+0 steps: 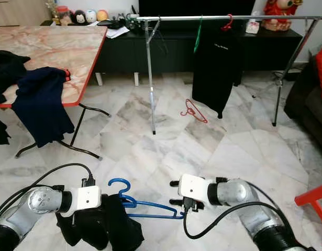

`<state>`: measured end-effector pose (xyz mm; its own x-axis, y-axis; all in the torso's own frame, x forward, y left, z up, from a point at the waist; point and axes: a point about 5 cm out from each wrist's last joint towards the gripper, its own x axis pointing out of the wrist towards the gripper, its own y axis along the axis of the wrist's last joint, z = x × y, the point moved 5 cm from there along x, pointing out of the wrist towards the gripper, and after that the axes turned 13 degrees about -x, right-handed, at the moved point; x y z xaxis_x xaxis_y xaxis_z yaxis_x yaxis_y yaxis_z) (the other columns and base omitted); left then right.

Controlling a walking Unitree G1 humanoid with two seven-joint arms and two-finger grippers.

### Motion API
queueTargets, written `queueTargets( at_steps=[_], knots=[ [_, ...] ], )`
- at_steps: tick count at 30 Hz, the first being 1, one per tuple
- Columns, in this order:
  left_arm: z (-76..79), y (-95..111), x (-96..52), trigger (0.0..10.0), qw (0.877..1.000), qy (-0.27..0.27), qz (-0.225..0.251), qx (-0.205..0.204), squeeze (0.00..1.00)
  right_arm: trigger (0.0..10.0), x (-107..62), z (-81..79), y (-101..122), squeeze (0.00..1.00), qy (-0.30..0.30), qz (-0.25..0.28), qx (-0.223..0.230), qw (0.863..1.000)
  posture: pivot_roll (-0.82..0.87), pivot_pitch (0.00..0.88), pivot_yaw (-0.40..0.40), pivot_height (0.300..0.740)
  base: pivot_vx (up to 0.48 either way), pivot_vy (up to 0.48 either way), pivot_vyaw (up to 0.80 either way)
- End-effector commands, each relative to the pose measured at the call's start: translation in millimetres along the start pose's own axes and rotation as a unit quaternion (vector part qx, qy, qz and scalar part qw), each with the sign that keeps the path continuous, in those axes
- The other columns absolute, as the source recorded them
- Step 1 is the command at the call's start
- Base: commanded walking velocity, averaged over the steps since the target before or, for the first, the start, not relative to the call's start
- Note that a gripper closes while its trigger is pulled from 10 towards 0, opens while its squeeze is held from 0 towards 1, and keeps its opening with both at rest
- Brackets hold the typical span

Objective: Hang hanger

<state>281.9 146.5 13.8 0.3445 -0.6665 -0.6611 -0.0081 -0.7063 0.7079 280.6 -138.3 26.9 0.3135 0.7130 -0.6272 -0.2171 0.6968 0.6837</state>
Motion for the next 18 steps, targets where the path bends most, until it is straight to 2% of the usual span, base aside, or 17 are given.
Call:
queueTargets(
  at_steps=[1,3,4,5,6,9,12,18],
  knots=[
    [-10.3,12.4,-1.2,10.0,1.000,0.011,0.011,0.027,0.00,10.0,0.3,-0.3,1.2,1.00,-0.002,0.007,0.030,1.000,-0.07,0.013,-0.007,0.740,0.000,0.000,0.00],
    [-14.2,15.6,-0.6,10.0,0.999,0.018,0.013,0.024,0.00,10.0,2.5,-5.2,-3.0,0.96,0.010,-0.003,0.048,0.999,-0.07,0.012,-0.007,0.740,0.000,0.000,0.00],
    [-15.3,17.8,0.0,10.0,0.999,0.019,0.015,0.023,0.00,10.0,2.9,-9.0,-3.1,0.68,0.021,-0.001,0.046,0.999,-0.07,0.012,-0.007,0.740,0.000,0.000,0.00],
    [-16.0,19.3,0.4,10.0,0.999,0.020,0.016,0.023,0.00,10.0,3.1,-11.6,-2.9,0.68,0.028,0.000,0.045,0.999,-0.07,0.012,-0.007,0.740,0.000,0.000,0.00],
    [-17.1,21.5,1.2,10.0,0.999,0.019,0.016,0.026,0.00,10.0,3.7,-12.7,-0.4,0.00,0.030,0.011,0.046,0.998,-0.07,0.015,-0.010,0.740,0.000,0.000,0.00],
    [-19.0,24.6,4.4,10.0,0.999,0.020,0.015,0.034,0.00,10.0,7.9,-10.4,0.2,0.00,0.023,0.009,0.048,0.999,-0.07,0.016,-0.008,0.740,0.000,0.000,0.00],
    [-14.6,26.8,7.5,10.0,0.999,0.008,0.016,0.041,0.00,10.0,13.1,-13.3,2.2,0.00,0.032,0.007,0.043,0.999,-0.07,0.017,-0.005,0.740,0.000,0.000,0.00],
    [-10.2,25.8,5.8,10.0,0.999,-0.005,0.013,0.041,0.00,10.0,18.6,-1.7,11.7,0.00,-0.006,0.030,0.038,0.999,-0.06,0.023,-0.004,0.740,0.000,0.000,0.00]
  ],
)
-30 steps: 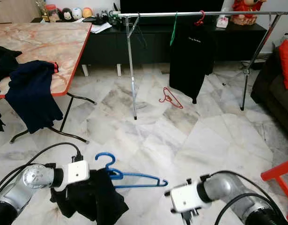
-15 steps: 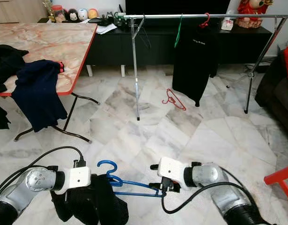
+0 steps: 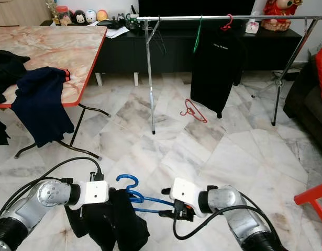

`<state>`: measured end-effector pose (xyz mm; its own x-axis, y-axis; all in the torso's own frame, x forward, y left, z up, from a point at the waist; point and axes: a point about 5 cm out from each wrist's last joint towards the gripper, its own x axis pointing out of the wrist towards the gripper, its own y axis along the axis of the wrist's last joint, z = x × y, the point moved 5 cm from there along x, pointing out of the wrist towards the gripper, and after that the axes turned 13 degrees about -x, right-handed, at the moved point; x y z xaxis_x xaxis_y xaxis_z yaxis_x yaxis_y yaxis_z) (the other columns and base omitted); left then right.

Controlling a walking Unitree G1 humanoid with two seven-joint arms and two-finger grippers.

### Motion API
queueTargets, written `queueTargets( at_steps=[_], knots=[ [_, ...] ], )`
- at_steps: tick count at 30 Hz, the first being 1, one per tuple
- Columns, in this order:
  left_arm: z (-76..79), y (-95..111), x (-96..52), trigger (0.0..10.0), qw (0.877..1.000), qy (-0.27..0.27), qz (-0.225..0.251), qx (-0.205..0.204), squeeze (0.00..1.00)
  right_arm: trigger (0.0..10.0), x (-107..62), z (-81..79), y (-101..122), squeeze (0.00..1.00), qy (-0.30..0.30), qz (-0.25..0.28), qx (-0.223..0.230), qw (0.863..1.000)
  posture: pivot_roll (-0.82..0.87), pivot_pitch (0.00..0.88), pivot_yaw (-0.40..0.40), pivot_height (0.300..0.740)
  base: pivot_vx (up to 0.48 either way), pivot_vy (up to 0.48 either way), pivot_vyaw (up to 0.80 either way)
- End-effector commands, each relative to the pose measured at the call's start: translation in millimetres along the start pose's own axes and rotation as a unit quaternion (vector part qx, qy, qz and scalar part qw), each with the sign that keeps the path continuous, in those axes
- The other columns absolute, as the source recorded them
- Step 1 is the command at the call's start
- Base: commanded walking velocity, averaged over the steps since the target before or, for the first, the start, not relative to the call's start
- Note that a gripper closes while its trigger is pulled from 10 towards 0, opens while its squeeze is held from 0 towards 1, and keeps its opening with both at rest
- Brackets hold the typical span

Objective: Hang hanger

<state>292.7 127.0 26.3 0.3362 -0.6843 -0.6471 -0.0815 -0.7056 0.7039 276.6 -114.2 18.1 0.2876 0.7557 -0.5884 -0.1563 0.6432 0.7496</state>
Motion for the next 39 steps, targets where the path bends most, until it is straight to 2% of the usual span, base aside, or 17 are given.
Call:
queueTargets(
  at_steps=[1,8,15,17,22,39],
  knots=[
    [-0.1,3.4,-2.9,10.0,1.000,-0.008,0.001,0.007,0.00,10.0,-1.3,8.1,4.3,0.00,-0.014,0.010,-0.004,1.000,-0.06,0.023,-0.004,0.740,0.000,0.000,0.00],
    [0.0,8.3,-2.7,10.0,1.000,-0.016,0.004,0.009,0.00,10.0,3.1,3.5,7.8,0.00,0.010,0.014,-0.004,1.000,-0.06,0.023,-0.006,0.740,0.000,0.000,0.00],
    [-0.5,14.1,0.7,10.0,1.000,-0.021,0.003,0.017,0.00,10.0,6.6,-11.9,-0.2,0.00,0.047,0.009,-0.001,0.999,-0.06,0.026,-0.007,0.740,0.000,0.000,0.00],
    [-1.1,15.8,1.4,10.0,1.000,-0.020,0.004,0.016,0.00,10.0,9.8,-10.2,5.1,0.00,0.039,0.027,0.003,0.999,-0.06,0.027,-0.008,0.740,0.000,0.000,0.00],
    [-1.7,17.3,1.9,10.0,1.000,-0.019,0.005,0.016,0.00,10.0,15.2,-0.6,7.8,0.00,0.013,0.033,0.001,0.999,-0.06,0.027,-0.008,0.740,0.000,0.000,0.00],
    [-2.0,19.4,1.6,10.0,1.000,-0.018,0.008,0.012,0.00,10.0,23.1,0.9,20.1,0.00,0.028,0.075,-0.013,0.997,-0.05,0.029,-0.010,0.740,0.000,0.000,0.00]
  ],
)
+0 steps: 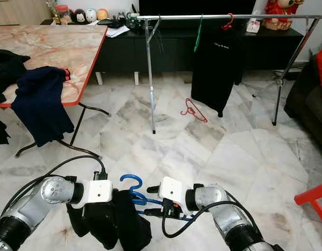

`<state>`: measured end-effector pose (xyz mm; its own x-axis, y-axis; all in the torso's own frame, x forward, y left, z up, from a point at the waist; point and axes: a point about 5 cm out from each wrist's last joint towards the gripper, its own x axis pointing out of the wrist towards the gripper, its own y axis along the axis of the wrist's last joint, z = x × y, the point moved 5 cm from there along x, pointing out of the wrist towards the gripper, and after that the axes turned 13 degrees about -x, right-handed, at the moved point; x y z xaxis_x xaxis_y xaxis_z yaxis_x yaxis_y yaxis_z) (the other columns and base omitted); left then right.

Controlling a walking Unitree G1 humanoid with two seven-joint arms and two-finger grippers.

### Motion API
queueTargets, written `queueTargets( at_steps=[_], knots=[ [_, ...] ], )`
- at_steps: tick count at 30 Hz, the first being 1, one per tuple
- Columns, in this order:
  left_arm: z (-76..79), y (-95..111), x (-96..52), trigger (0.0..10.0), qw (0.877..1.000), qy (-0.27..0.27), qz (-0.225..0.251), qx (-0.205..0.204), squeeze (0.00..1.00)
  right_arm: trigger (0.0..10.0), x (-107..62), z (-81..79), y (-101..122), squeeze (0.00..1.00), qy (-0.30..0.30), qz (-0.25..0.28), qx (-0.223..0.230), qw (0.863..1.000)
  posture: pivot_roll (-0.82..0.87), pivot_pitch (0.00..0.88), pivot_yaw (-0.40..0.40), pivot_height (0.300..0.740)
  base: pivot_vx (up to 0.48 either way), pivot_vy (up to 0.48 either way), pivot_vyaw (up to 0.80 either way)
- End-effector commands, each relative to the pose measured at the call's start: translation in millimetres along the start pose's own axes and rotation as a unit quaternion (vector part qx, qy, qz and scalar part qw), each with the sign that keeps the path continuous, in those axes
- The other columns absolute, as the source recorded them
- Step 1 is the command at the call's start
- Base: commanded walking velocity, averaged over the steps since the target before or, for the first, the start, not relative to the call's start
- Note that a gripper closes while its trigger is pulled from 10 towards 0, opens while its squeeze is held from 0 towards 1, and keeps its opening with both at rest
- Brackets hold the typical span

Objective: Hang hanger

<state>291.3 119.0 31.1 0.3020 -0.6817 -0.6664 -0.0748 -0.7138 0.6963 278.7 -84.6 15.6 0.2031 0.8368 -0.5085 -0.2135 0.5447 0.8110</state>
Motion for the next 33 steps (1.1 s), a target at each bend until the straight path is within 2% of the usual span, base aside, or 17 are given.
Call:
queueTargets(
  at_steps=[1,11,12,13,14,15,17,18,19,33],
  knots=[
    [-3.4,10.4,-0.6,10.0,1.000,0.001,0.014,0.013,0.00,10.0,-1.0,3.1,3.8,0.00,-0.003,0.014,0.000,1.000,-0.05,0.029,-0.010,0.740,0.000,0.000,0.00],
    [-5.3,12.5,-1.4,10.0,1.000,0.005,0.018,0.011,0.00,10.0,4.9,8.7,1.4,0.00,-0.013,0.008,-0.009,1.000,-0.04,0.030,-0.012,0.740,0.000,0.000,0.00],
    [-5.8,12.9,-1.1,10.0,1.000,0.005,0.019,0.011,0.00,5.6,5.7,9.7,0.7,0.00,-0.015,0.006,-0.010,1.000,-0.04,0.030,-0.012,0.740,0.000,0.000,0.00],
    [-6.0,13.0,-1.1,10.0,1.000,0.006,0.019,0.011,0.00,5.6,6.0,10.1,0.5,0.00,-0.016,0.006,-0.010,1.000,-0.04,0.030,-0.012,0.740,0.000,0.000,0.00],
    [-6.4,13.1,-1.1,10.0,1.000,0.006,0.019,0.011,0.00,4.2,6.5,10.5,-0.2,0.00,-0.018,0.005,-0.009,1.000,-0.04,0.027,-0.011,0.740,0.000,0.000,0.00],
    [-6.8,13.5,-1.0,10.0,1.000,0.007,0.019,0.012,0.00,2.1,7.3,10.7,-2.7,0.00,-0.020,0.000,-0.008,1.000,-0.04,0.029,-0.011,0.740,0.000,0.000,0.00],
    [-7.0,13.6,-1.0,10.0,1.000,0.007,0.020,0.012,0.00,2.1,7.5,10.7,-3.5,0.00,-0.021,-0.001,-0.008,1.000,-0.04,0.029,-0.011,0.740,0.000,0.000,0.00],
    [-7.2,13.9,-1.0,10.0,1.000,0.007,0.020,0.012,0.00,0.6,8.1,10.1,-4.0,0.00,-0.019,0.001,-0.008,1.000,-0.04,0.029,-0.011,0.740,0.000,0.000,0.00],
    [-7.4,14.2,-1.1,10.0,1.000,0.008,0.020,0.012,0.00,0.0,8.2,9.9,-3.4,0.00,-0.018,0.005,-0.007,1.000,-0.03,0.030,-0.013,0.740,0.000,0.000,0.00],
    [-8.3,20.7,1.2,10.0,0.999,0.005,0.029,0.016,0.00,0.0,11.2,11.7,7.3,0.00,-0.019,0.050,0.003,0.999,-0.03,0.031,-0.011,0.740,0.000,0.000,0.00]
  ],
)
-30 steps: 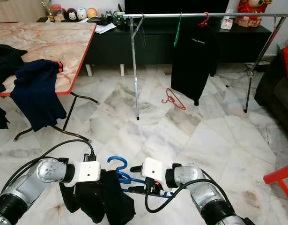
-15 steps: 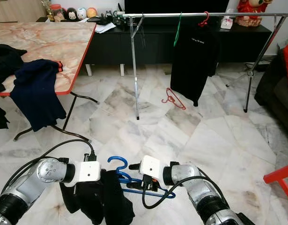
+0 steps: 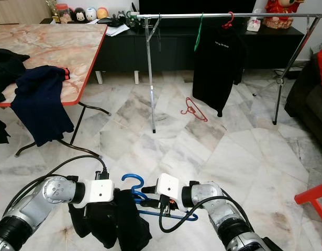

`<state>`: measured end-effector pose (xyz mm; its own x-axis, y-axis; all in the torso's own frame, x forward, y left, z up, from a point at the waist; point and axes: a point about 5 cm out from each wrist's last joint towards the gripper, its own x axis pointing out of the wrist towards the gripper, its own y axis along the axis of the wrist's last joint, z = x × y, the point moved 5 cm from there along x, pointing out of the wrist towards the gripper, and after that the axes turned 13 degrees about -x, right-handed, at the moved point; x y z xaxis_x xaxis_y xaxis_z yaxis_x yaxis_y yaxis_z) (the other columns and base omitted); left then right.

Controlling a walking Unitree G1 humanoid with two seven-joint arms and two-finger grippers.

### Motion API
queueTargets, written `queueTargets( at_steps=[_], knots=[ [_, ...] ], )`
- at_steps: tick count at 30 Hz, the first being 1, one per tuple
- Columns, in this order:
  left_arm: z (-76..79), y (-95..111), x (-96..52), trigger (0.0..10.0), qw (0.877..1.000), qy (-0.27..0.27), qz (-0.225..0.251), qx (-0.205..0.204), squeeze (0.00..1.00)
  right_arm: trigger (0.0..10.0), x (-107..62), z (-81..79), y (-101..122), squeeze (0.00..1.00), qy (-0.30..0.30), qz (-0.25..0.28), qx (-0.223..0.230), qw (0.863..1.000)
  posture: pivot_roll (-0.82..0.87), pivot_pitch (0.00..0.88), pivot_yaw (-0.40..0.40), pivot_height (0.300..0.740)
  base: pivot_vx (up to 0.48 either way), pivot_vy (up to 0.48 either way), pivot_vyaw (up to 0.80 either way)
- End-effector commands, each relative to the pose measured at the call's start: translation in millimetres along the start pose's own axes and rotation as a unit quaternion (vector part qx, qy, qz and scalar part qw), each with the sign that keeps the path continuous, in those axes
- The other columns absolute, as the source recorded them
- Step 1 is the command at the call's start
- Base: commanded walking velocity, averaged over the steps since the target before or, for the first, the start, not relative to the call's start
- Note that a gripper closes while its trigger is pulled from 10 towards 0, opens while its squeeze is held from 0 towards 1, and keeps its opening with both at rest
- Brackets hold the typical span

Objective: Hang hanger

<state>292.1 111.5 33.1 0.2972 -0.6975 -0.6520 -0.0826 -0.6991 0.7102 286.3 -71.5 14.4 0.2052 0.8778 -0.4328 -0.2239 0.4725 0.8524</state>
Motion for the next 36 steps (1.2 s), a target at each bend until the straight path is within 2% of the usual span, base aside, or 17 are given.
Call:
queueTargets(
  at_steps=[1,2,3,11,16,21,26,31,36],
  knots=[
    [-8.6,15.8,-2.1,10.0,1.000,0.005,0.020,0.017,0.00,5.2,-0.5,5.1,4.5,0.00,-0.007,0.014,0.003,1.000,-0.03,0.028,-0.009,0.740,0.000,0.000,0.00],
    [-8.6,15.8,-2.1,10.0,1.000,0.005,0.020,0.017,0.00,5.2,-0.5,5.1,4.5,0.00,-0.007,0.014,0.003,1.000,-0.03,0.028,-0.009,0.740,0.000,0.000,0.00],
    [-9.3,16.9,-1.8,10.0,1.000,0.005,0.021,0.017,0.00,10.0,0.2,4.1,5.5,0.00,-0.003,0.018,0.006,1.000,-0.03,0.027,-0.010,0.740,0.000,0.000,0.00],
    [-9.1,18.3,-1.0,10.0,1.000,0.001,0.022,0.019,0.00,10.0,0.4,-11.4,1.9,0.00,0.048,0.019,0.017,0.999,-0.03,0.025,-0.011,0.740,0.000,0.000,0.00],
    [-8.9,17.7,-0.9,10.0,1.000,0.002,0.021,0.018,0.00,10.0,-3.7,-9.6,-4.2,0.00,0.045,0.000,0.014,0.999,-0.03,0.027,-0.012,0.740,0.000,0.000,0.00],
    [-8.5,16.6,-0.8,10.0,1.000,0.002,0.019,0.017,0.00,10.0,-8.4,-7.9,-19.8,0.00,0.038,-0.058,-0.005,0.998,-0.03,0.027,-0.013,0.740,0.000,0.000,0.00],
    [-9.2,15.7,-0.9,10.0,1.000,0.005,0.016,0.019,0.00,10.0,-10.0,-5.9,-25.4,0.00,0.034,-0.081,-0.013,0.996,-0.03,0.028,-0.014,0.740,0.000,0.000,0.00],
    [-8.7,15.9,-0.4,10.0,1.000,0.004,0.017,0.019,0.00,10.0,-8.9,-5.2,-23.5,0.00,0.030,-0.074,-0.012,0.997,-0.03,0.028,-0.015,0.740,0.000,0.000,0.00],
    [-7.8,15.5,0.0,10.0,1.000,0.003,0.017,0.017,0.00,10.0,-5.4,3.0,-14.0,0.00,0.002,-0.047,-0.014,0.999,-0.03,0.028,-0.015,0.740,0.000,0.000,0.00]
  ],
)
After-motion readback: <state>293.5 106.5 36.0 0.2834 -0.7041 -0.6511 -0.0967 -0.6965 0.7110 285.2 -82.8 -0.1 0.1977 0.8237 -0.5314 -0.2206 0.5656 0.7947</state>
